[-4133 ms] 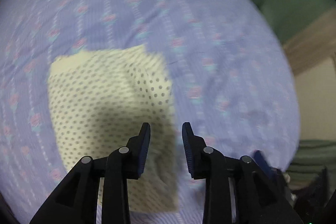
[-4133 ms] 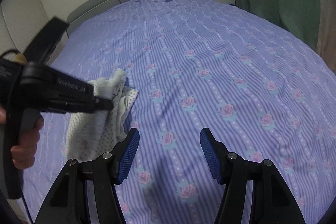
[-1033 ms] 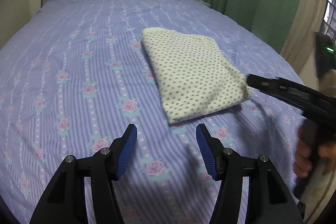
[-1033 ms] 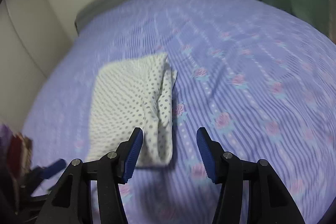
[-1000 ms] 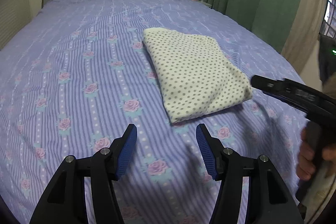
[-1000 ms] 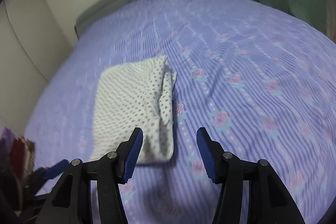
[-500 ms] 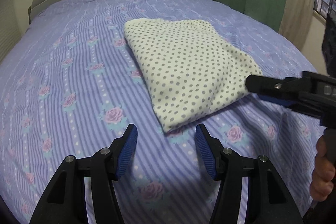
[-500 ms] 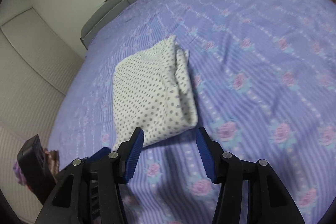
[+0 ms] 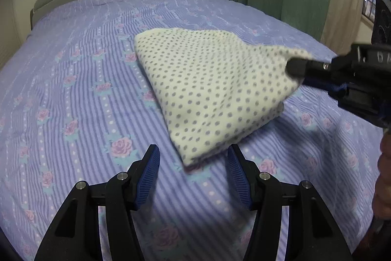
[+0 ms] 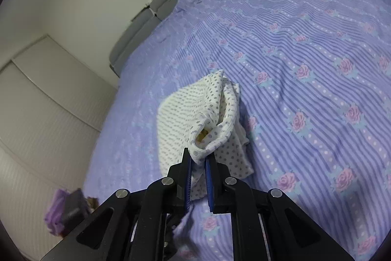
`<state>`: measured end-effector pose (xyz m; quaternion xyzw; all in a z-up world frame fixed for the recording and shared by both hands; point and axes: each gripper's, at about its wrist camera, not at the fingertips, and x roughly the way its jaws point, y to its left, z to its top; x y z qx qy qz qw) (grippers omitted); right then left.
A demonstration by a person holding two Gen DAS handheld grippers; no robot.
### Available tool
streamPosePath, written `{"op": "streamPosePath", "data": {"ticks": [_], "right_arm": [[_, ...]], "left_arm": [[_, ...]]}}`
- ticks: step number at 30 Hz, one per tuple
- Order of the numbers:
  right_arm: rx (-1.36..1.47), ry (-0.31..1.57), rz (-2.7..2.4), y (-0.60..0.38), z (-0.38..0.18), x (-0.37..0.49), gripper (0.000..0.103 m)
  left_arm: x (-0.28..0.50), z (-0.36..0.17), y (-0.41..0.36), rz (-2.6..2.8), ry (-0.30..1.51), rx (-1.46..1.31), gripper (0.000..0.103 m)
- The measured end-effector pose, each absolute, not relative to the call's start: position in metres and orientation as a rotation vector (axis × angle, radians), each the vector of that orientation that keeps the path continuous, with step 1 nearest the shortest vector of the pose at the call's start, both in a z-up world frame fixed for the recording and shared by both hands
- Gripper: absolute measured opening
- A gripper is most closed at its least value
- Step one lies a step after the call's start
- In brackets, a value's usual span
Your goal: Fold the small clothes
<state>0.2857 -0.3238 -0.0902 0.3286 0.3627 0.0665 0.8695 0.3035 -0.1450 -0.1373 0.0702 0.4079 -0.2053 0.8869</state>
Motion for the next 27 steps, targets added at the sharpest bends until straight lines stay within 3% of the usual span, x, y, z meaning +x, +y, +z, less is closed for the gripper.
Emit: {"op": "streamPosePath", "data": {"ticks": [3,7,10,19,20,22,24,26,27], "right_arm": [[0.685,0.767,0.133,-0.323,-0.095,0.285,0.012],[0.740,0.739,0.128,-0.326,-0.100,0.276,0.012],[0.736,0.724,0.107,-0.326,-0.100,0.272,0.012],[0.664,0.895,0.047,-0.305,-0.137,0.279,0.013],[0.669,0.895,0.042,-0.305,-0.139,0.278,0.015],[0.700,0.904,0.026,-0.308,-0.143,0.274,0.031],[0.714,0.890,0.023,-0.310,-0.142,0.268,0.036],[0.679,0.862,0.001,-0.309,-0.134,0.259,0.048],[0.649,0.830,-0.015,-0.307,-0.128,0.256,0.059]], "left_arm": [[0.306,-0.140,-0.152,-0.384,0.814,0.176,0.057],[0.304,-0.138,-0.147,-0.280,0.790,0.155,0.036],[0.295,-0.133,-0.132,-0.175,0.748,0.035,0.036],[0.300,-0.145,-0.103,-0.169,0.858,-0.187,0.038],[0.300,-0.145,-0.103,-0.171,0.860,-0.188,0.038],[0.298,-0.145,-0.104,-0.176,0.857,-0.172,0.038],[0.295,-0.144,-0.105,-0.178,0.853,-0.157,0.039],[0.294,-0.146,-0.104,-0.178,0.851,-0.157,0.039],[0.294,-0.146,-0.104,-0.180,0.853,-0.157,0.039]]}}
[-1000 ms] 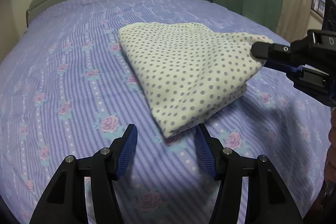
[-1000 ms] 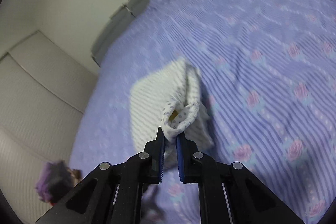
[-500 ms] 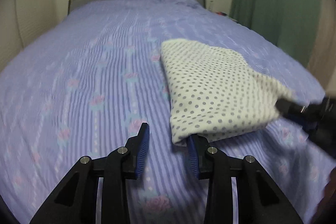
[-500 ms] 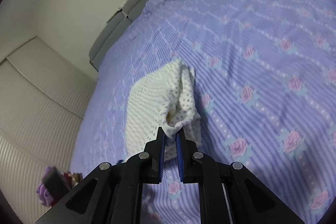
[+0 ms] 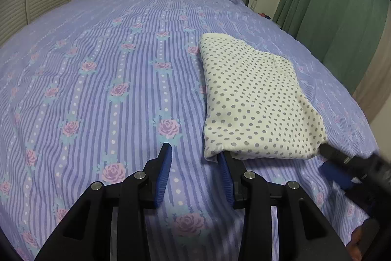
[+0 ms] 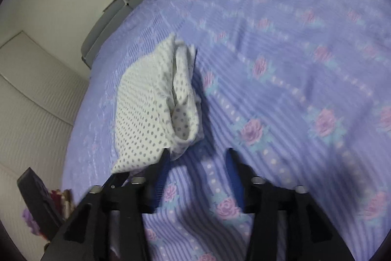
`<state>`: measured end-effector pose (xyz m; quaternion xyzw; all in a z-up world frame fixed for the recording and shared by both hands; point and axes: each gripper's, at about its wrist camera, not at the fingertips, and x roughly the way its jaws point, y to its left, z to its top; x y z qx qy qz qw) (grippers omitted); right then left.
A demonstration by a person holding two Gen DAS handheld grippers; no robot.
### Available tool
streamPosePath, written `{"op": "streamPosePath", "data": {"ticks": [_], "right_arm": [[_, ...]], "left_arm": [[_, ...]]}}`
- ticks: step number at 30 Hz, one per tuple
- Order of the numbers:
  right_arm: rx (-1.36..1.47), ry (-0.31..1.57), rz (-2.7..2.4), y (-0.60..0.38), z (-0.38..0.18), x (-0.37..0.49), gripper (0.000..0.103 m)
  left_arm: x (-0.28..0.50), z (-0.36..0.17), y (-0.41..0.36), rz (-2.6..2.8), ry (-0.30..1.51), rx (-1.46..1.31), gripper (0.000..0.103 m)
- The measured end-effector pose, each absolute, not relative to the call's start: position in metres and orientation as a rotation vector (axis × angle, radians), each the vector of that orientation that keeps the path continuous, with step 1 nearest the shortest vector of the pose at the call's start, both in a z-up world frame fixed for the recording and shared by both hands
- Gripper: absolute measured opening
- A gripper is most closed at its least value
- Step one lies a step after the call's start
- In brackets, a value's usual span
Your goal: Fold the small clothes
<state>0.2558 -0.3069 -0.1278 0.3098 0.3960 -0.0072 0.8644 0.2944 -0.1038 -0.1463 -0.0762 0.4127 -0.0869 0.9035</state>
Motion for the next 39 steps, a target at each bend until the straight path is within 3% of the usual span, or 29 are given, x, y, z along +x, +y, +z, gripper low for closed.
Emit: {"op": "streamPosePath", "data": {"ticks": [1,2,9,11,16,23,27,29,35,39], "right_arm": [[0.626,0.798,-0.014,-0.307,-0.125,0.253,0.067],[0.610,0.771,-0.008,-0.307,-0.120,0.255,0.069],[0.634,0.806,0.055,-0.312,-0.126,0.305,0.069],[0.702,0.832,0.082,-0.318,-0.139,0.316,0.067],[0.865,0.837,0.143,-0.332,-0.161,0.331,0.050],[0.852,0.857,0.145,-0.328,-0.165,0.353,0.045],[0.855,0.854,0.138,-0.331,-0.168,0.351,0.040],[0.835,0.850,0.128,-0.330,-0.168,0.349,0.040],[0.765,0.841,0.111,-0.322,-0.166,0.346,0.037],[0.803,0.838,0.139,-0.329,-0.171,0.346,0.036]], "left_arm": [[0.294,-0.147,-0.104,-0.180,0.855,-0.157,0.039],[0.295,-0.147,-0.104,-0.180,0.855,-0.158,0.039],[0.295,-0.147,-0.099,-0.197,0.861,-0.151,0.039],[0.296,-0.147,-0.099,-0.206,0.862,-0.141,0.039],[0.300,-0.147,-0.101,-0.212,0.859,-0.125,0.040],[0.290,-0.146,-0.097,-0.230,0.885,-0.064,0.039],[0.274,-0.120,-0.088,-0.305,0.850,-0.044,0.040],[0.277,-0.103,-0.088,-0.328,0.795,0.000,0.053],[0.336,-0.100,-0.107,-0.508,0.858,0.071,0.056],[0.380,-0.115,-0.111,-0.570,0.967,-0.032,0.056]]}}
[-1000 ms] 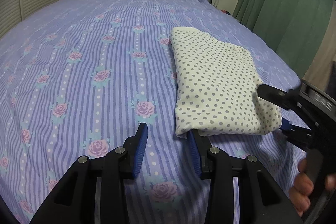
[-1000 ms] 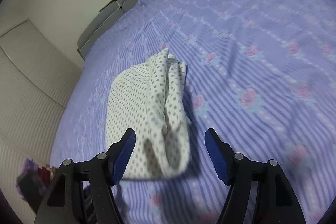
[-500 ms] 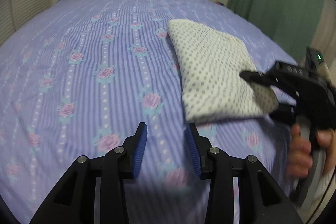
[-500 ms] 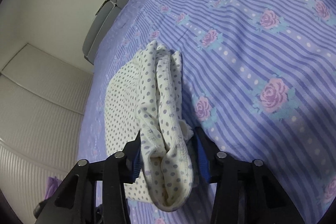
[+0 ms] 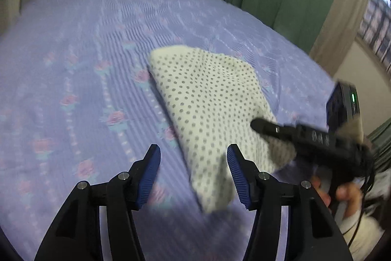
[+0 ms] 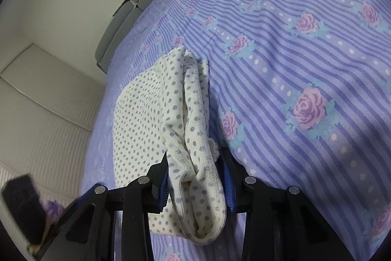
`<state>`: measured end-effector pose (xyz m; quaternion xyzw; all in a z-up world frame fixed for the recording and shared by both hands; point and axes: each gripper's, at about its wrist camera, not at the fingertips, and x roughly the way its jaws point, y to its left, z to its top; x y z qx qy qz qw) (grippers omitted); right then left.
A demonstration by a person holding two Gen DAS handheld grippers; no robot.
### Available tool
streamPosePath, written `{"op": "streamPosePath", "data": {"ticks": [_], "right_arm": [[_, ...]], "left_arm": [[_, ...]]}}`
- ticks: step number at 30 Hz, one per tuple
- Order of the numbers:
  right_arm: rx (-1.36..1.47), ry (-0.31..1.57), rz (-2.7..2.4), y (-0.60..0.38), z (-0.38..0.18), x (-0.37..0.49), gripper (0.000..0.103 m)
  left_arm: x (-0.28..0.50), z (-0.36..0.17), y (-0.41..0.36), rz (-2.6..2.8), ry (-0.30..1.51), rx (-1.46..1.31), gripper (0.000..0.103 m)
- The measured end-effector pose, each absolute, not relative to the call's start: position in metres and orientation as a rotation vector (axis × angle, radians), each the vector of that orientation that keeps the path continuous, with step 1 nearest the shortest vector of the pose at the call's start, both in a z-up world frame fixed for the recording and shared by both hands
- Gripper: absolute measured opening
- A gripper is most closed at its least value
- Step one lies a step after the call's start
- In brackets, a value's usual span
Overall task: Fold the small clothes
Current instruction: 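Grasp the folded polka-dot shirt's end with the right gripper while the left gripper grasps beside it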
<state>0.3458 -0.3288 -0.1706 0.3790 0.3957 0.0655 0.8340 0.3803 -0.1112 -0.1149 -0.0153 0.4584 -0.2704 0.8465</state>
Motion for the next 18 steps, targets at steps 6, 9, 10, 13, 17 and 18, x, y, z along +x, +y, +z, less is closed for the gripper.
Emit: {"op": "streamPosePath", "data": {"ticks": [6,9,10,13,17,18], "right_arm": [[0.788,0.850,0.140,-0.329,-0.172,0.351,0.036],[0.789,0.859,0.143,-0.331,-0.173,0.353,0.036],[0.790,0.863,0.144,-0.331,-0.173,0.354,0.036],[0.796,0.877,0.140,-0.330,-0.171,0.359,0.036],[0.735,0.889,0.108,-0.322,-0.159,0.360,0.036],[0.699,0.885,0.092,-0.316,-0.151,0.357,0.034]], "left_arm": [[0.428,-0.134,-0.107,-0.652,1.086,-0.274,0.055],[0.446,-0.138,-0.112,-0.633,1.108,-0.303,0.042],[0.449,-0.138,-0.115,-0.628,1.116,-0.305,0.040],[0.456,-0.136,-0.124,-0.597,1.141,-0.252,0.029],[0.434,-0.113,-0.144,-0.602,1.046,-0.008,0.023],[0.427,-0.106,-0.147,-0.603,1.025,0.039,0.022]]}}
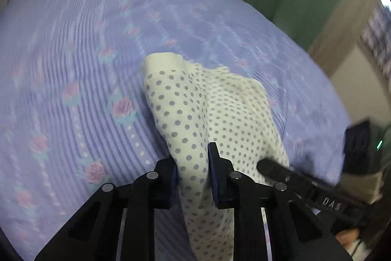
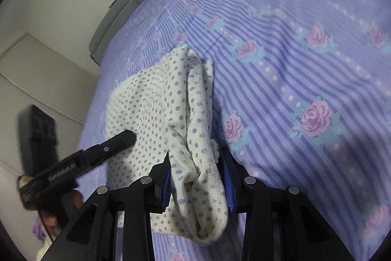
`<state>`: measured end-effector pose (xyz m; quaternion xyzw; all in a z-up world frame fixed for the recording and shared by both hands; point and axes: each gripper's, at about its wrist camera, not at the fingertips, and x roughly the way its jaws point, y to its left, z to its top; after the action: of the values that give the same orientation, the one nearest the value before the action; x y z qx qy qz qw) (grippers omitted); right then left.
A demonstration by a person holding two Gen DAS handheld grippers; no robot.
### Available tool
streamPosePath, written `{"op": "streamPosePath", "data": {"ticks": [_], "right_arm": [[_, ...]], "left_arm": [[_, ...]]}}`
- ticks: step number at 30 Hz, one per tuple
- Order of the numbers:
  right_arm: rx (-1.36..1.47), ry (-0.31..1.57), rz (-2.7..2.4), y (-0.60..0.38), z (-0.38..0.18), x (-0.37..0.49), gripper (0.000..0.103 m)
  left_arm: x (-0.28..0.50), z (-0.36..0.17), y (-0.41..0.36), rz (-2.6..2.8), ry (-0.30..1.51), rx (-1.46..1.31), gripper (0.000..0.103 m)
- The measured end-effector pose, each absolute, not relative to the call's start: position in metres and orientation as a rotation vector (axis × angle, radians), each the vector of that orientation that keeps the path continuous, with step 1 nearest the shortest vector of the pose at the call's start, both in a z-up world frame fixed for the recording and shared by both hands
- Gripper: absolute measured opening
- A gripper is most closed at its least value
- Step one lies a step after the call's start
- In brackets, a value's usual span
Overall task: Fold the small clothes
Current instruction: 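Grasp the folded polka-dot shirt's end with the right gripper while the left gripper grasps beside it, then lift the folded shirt with both grippers and carry it to the clothes stack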
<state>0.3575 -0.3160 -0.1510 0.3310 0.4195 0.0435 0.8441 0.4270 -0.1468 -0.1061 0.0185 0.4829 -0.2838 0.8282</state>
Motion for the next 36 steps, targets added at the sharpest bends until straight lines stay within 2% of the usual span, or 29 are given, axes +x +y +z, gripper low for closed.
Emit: {"op": "streamPosePath", "data": {"ticks": [4,19,27,36], "right_arm": [[0.584,0.859,0.060,-0.297,-0.124,0.345,0.032],[0.453,0.694,0.103,-0.250,-0.012,0.232,0.032],[0.403,0.623,0.147,-0.219,0.028,0.185,0.032],[0.368,0.594,0.266,-0.165,0.056,0.160,0.032]], "left_arm": [[0.399,-0.083,-0.153,-0.585,0.947,0.170,0.022],[0.275,0.023,-0.085,-0.592,0.755,0.140,0.022],[0.214,0.065,-0.052,-0.530,0.657,0.156,0.022],[0.159,0.097,0.018,-0.396,0.610,0.104,0.022]]}}
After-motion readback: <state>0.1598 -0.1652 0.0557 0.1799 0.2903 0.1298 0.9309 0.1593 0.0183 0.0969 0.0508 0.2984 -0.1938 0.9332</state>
